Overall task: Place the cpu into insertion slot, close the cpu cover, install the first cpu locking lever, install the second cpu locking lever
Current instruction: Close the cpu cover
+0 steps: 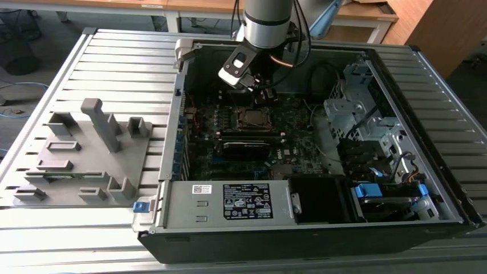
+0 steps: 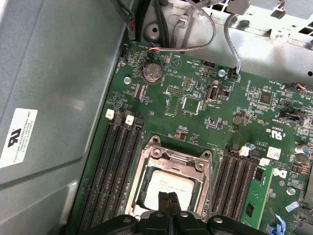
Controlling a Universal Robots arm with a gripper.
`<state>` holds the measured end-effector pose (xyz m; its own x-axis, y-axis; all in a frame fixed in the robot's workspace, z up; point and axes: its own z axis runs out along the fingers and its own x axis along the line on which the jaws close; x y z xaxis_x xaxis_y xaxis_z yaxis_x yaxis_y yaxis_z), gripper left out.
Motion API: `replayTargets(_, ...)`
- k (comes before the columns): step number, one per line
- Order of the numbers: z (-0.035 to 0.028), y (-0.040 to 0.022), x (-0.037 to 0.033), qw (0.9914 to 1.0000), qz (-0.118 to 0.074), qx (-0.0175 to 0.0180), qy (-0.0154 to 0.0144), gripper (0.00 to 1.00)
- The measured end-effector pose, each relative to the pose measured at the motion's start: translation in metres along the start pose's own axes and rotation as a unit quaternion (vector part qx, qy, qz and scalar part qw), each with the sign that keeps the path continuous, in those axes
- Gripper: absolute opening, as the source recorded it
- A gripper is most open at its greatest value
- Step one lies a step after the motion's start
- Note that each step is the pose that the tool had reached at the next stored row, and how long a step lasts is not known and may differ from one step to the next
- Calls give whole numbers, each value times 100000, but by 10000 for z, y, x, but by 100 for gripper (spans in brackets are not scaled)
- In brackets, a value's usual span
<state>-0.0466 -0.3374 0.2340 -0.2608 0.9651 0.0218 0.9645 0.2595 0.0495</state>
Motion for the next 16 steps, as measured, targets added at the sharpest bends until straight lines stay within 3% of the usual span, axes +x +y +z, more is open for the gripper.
replayTargets(16, 0, 0, 0, 99977, -2159, 47, 106, 11)
